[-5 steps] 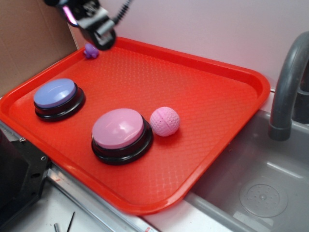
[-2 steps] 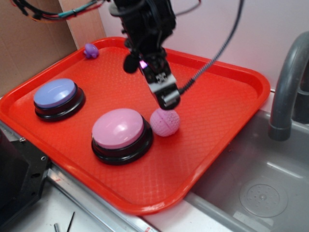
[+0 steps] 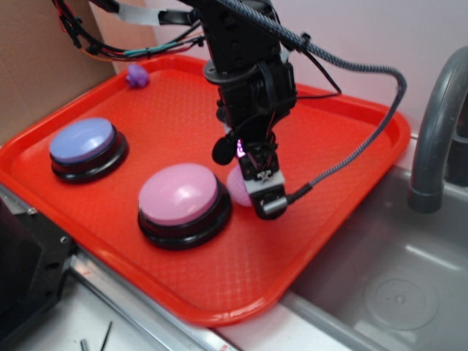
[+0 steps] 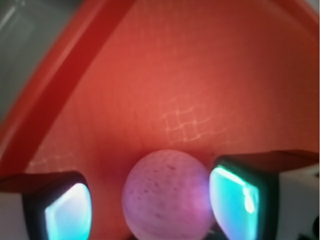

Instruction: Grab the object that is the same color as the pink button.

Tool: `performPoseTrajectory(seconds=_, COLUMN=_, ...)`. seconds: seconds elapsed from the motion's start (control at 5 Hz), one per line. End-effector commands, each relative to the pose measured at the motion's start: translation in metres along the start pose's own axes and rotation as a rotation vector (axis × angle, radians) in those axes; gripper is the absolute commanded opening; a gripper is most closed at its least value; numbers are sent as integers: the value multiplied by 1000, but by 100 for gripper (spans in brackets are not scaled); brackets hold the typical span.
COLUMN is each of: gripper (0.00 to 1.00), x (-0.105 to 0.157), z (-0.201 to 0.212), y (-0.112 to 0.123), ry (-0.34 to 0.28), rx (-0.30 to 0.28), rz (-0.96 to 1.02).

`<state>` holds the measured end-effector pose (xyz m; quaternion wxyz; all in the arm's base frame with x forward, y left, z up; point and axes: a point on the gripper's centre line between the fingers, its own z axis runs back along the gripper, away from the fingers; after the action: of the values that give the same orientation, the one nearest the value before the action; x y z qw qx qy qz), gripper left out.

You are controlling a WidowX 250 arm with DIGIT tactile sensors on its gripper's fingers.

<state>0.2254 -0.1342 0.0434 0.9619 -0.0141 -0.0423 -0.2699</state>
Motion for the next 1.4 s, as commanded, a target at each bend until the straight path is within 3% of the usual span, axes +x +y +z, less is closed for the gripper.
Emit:
performPoseTrajectory(seconds=0.0, gripper=100, x=-4, z=-15, y=10, ry=20, rx=-65, rz=46)
performPoseTrajectory(seconds=0.2, gripper=0, x=-6, z=-15, y=16, ry=33, rx=-52, rz=46)
performPoseTrajectory(seconds=0.4, gripper=0, x=-7, z=-9, y=21, ry=8, rx=-81, rz=42)
performPoseTrajectory(seconds=0.6, gripper=0, x=-3, z=4, y=26, ry=14, rx=-44, rz=95)
performPoseTrajectory(seconds=0.8, gripper=0, x=4, z=36, y=34, ry=63, rx=64, rz=295)
performPoseTrajectory(seconds=1.0, gripper=0, x=-2, z=80, y=57, ry=62, rx=83, rz=526)
performPoseTrajectory(seconds=1.2, gripper=0, x=-25, z=116, y=81, ry=37, rx=89, rz=697)
